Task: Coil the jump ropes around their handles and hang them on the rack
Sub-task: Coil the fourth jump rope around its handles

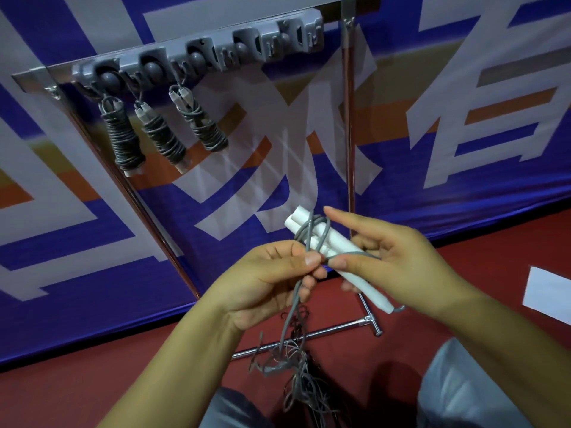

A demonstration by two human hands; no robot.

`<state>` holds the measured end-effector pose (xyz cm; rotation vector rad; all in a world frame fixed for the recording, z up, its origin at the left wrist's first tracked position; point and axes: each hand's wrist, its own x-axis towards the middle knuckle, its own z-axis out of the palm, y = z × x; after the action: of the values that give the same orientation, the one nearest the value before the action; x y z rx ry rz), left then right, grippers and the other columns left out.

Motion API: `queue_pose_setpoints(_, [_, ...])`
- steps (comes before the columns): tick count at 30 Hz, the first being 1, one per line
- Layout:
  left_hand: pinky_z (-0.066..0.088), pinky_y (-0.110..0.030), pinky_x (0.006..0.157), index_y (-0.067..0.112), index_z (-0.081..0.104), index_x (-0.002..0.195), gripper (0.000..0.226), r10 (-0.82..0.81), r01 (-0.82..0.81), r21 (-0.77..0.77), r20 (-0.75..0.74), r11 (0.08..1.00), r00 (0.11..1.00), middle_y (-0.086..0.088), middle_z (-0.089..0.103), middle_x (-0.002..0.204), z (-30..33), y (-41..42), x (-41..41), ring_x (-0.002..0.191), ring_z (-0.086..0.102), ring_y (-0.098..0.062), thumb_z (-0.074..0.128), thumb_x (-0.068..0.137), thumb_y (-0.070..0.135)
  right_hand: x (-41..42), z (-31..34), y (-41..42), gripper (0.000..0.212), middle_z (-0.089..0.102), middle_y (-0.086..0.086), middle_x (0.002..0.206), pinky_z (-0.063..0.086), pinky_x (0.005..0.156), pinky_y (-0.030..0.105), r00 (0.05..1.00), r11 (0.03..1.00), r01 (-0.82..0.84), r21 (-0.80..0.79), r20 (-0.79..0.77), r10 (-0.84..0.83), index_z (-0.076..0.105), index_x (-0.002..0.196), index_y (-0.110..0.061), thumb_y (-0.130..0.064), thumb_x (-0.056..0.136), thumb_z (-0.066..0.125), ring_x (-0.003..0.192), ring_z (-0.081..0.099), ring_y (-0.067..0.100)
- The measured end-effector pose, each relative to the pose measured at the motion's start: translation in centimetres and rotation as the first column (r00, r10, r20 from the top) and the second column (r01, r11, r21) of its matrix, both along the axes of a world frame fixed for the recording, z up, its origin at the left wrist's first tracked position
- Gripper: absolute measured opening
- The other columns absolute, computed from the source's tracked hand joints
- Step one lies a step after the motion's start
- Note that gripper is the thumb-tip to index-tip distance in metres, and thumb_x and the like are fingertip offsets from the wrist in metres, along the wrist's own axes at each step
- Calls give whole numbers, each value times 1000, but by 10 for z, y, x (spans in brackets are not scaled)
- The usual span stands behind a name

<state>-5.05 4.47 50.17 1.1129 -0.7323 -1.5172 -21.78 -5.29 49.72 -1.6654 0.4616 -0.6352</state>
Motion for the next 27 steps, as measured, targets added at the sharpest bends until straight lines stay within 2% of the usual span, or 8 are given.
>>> queue_pose_setpoints(4, [57,-28,62,8,68,71,35,-7,8,14,-11,1000,1000,-5,66,68,-2,4,5,59,62,-9,93,51,20,2,-1,2,57,71,9,71,57,55,27,999,983,-26,181,34,21,57,116,-40,-20,65,70,59,70,27])
queue_pose_setpoints(9, [56,-27,61,9,70,69,20,118,-118,-38,14,992,993,-10,68,73,1,14,9,57,61,-11,83,59,-3,1,-3,-1,44,73,14,74,55,50,28,999,964,-24,266,43,13,63,107,-24,-19,64,69,53,68,26])
queue_pose_setpoints(11, [54,-25,57,8,71,69,13,168,-166,-54,36,985,985,-10,68,74,5,19,5,55,58,-10,67,69,-4,0,-2,-2,39,73,15,75,55,51,28,999,965,-20,261,49,8,64,104,-25,-20,65,69,53,68,25])
queue_pose_setpoints(13, [54,-24,56,7,70,69,10,192,-189,-59,35,980,981,-11,67,73,6,20,1,54,57,-9,62,71,1,-1,-2,-2,38,73,13,76,56,52,27,998,967,-26,254,64,9,66,102,-26,-20,65,68,54,68,24])
queue_pose_setpoints(17, [54,-23,57,11,68,62,5,258,-250,-82,119,965,959,-11,66,69,3,18,-1,54,59,-10,69,64,6,-1,-4,-1,39,74,11,74,56,51,26,994,953,-74,294,94,48,67,106,-25,-20,67,66,52,66,21])
queue_pose_setpoints(20, [55,-24,59,12,68,61,16,318,-300,-150,121,942,940,-12,65,66,5,19,-3,53,59,-12,71,66,-3,-3,-5,-2,51,73,14,75,54,51,24,979,923,-172,343,164,121,71,111,-23,-39,63,79,52,65,20])
queue_pose_setpoints(22, [55,-25,59,12,68,60,23,343,-317,-189,125,929,931,-11,65,65,8,20,-5,52,59,-12,77,62,-9,-4,-6,-6,57,73,15,78,55,53,25,969,913,-215,347,195,154,72,107,-33,-48,54,84,55,66,20])
queue_pose_setpoints(27, [55,-24,59,13,68,58,15,387,-357,-218,112,908,915,-9,65,64,14,21,-6,53,59,-12,62,67,2,-2,-7,-9,61,73,19,84,58,56,28,972,911,-198,362,192,135,75,102,-31,-53,47,87,63,68,26])
